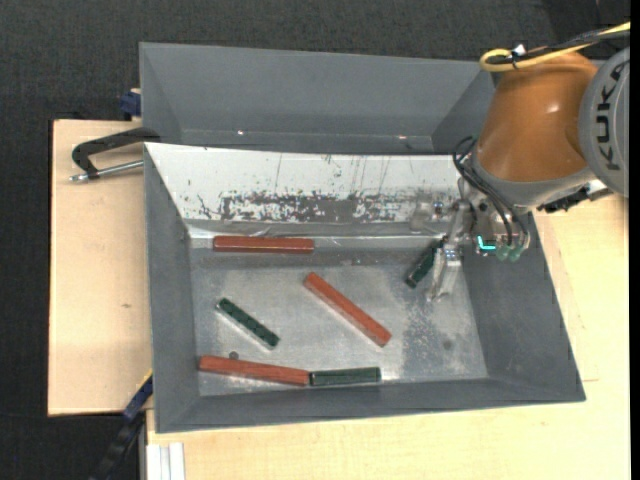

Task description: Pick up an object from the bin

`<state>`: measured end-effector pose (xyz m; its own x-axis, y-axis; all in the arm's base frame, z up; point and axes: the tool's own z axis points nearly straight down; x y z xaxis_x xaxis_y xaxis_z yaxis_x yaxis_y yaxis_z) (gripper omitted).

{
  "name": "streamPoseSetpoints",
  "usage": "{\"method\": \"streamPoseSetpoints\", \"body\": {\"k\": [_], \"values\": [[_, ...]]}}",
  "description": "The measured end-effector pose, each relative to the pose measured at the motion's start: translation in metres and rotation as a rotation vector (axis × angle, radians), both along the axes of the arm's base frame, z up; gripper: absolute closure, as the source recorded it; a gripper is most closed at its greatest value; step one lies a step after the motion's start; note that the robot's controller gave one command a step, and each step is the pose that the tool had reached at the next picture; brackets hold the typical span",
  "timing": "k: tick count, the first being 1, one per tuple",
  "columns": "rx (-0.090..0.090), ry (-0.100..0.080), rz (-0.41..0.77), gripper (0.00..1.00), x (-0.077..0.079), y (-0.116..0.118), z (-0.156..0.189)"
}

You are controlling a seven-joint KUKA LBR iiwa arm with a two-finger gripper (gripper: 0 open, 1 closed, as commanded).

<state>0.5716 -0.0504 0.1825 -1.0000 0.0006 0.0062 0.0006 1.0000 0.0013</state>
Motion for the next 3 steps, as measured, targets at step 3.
{"method": "streamPoseSetpoints", "body": {"k": [3], "values": [[-0.001,-0.012,-0.068,0.0,0.005,-0.008,-0.088]]}}
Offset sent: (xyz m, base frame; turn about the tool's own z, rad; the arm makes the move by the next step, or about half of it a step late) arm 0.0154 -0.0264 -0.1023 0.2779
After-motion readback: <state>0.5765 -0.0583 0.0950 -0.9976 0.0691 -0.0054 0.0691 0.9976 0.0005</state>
